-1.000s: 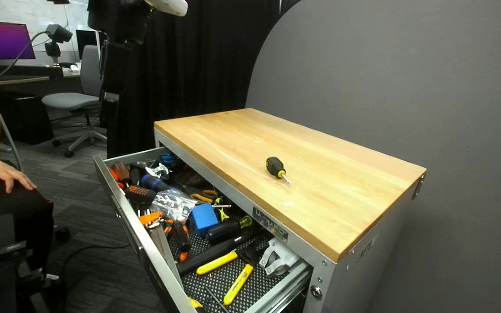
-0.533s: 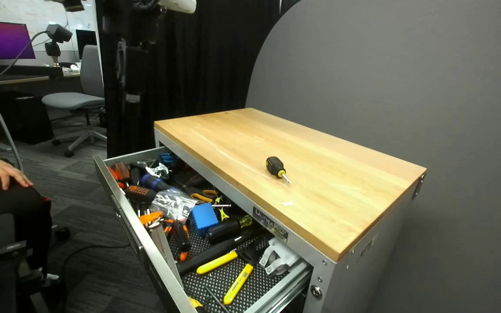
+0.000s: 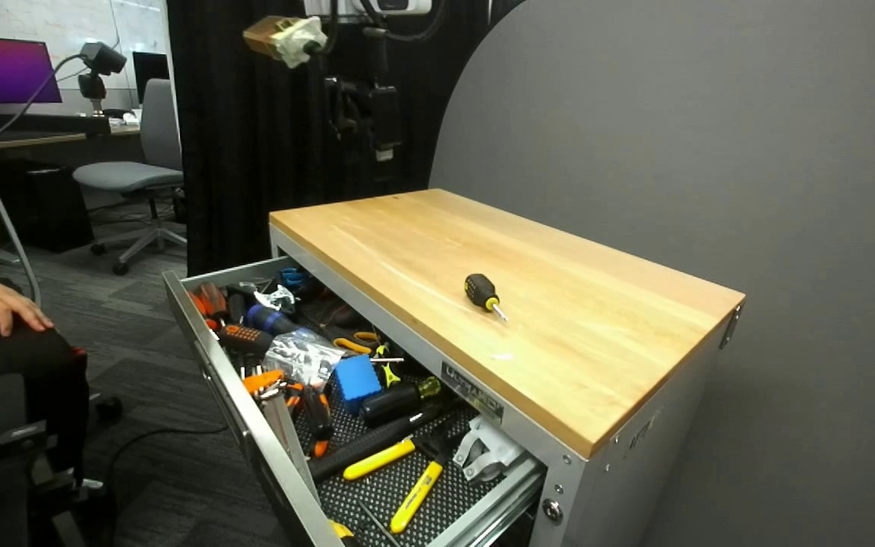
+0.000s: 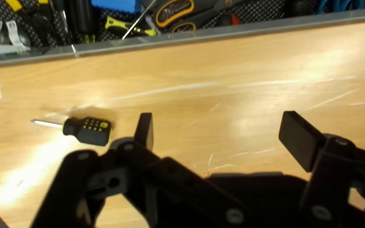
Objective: Put the screwdriver inside the open drawer, close the open drawer
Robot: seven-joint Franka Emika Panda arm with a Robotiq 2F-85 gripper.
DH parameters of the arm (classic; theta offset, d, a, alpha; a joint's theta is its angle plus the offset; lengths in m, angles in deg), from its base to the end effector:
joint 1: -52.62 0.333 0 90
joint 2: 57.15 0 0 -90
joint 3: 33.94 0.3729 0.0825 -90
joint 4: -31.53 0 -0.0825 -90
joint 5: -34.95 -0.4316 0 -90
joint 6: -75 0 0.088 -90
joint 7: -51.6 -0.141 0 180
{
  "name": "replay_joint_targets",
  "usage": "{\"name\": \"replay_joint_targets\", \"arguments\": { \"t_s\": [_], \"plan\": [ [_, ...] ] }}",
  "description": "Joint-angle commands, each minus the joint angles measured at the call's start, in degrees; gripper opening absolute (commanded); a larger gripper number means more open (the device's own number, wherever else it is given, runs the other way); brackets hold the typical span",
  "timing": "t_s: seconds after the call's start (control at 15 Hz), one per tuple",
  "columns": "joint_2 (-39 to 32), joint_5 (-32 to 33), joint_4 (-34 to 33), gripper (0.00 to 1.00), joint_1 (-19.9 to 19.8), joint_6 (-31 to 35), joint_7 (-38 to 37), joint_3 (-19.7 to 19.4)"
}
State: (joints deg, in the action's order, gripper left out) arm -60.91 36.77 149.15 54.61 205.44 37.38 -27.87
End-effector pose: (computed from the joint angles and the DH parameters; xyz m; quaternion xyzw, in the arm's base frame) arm 0.6214 0.0856 0.4202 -0.9958 0.0446 -0.0795 0.0061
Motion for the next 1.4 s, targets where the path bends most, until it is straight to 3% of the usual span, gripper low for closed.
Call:
{"name": "replay_joint_targets", "arguments": {
  "t_s": [0.0, 0.33, 0.53, 1.33],
  "plan": [
    [-10.9, 4.16, -14.37, 1.0, 0.34, -3.42, 1.49, -2.54],
    [-20.64, 3.22, -28.42, 1.0, -0.48, -13.48, 5.73, -5.66],
    [-23.97, 2.47, -32.84, 1.0, -1.56, -21.32, 8.0, -6.77],
    [-31.92, 2.62, -37.17, 1.0, -3.46, -18.62, 9.58, -7.86]
  ]
}}
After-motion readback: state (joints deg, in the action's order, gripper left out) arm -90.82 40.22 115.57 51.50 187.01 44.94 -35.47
